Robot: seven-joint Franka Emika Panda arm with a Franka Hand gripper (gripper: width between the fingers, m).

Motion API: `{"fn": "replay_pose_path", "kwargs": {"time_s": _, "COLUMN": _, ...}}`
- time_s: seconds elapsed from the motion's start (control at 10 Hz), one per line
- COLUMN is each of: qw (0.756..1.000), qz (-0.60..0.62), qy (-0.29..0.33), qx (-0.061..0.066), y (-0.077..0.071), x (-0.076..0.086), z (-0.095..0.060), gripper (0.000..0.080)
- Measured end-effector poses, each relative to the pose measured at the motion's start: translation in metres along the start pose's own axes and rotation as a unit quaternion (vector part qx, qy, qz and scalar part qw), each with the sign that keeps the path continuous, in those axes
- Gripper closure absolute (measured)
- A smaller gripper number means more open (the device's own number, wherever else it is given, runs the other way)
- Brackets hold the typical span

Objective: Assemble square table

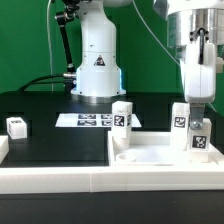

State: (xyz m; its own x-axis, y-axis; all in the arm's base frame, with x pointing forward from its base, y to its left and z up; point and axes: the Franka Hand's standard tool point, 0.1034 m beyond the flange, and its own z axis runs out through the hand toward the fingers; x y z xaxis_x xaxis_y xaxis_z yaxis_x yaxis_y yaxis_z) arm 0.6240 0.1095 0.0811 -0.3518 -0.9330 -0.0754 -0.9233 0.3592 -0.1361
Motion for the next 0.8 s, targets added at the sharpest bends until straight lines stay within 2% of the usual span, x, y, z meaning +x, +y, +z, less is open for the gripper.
{"fn": "replay_pose_path", "kwargs": {"time_s": 0.3, "qw": 0.999, "qz": 0.033, "qy": 0.008, "qx": 0.025, "y": 0.0019, "x": -0.0020, "z": -0.0020, "gripper": 0.0505}}
{"fn": "replay_pose_path", "kwargs": {"time_s": 0.5, "qw": 0.999, "qz": 0.036, "qy": 0.015, "qx": 0.036, "y": 0.0018, "x": -0.0028, "z": -0.0030, "gripper": 0.0501}}
{"fn": "replay_pose_path", "kwargs": {"time_s": 0.6, "qw": 0.999, "qz": 0.035, "qy": 0.015, "qx": 0.038, "y": 0.0018, "x": -0.0029, "z": -0.0031, "gripper": 0.0501}}
{"fn": "replay_pose_path", "kwargs": {"time_s": 0.7, "qw": 0.999, "qz": 0.032, "qy": 0.015, "qx": 0.038, "y": 0.0020, "x": -0.0024, "z": -0.0025, "gripper": 0.0472}}
{"fn": "replay_pose_path", "kwargs": {"time_s": 0.8, "qw": 0.999, "qz": 0.028, "qy": 0.016, "qx": 0.037, "y": 0.0027, "x": -0.0026, "z": -0.0016, "gripper": 0.0337}}
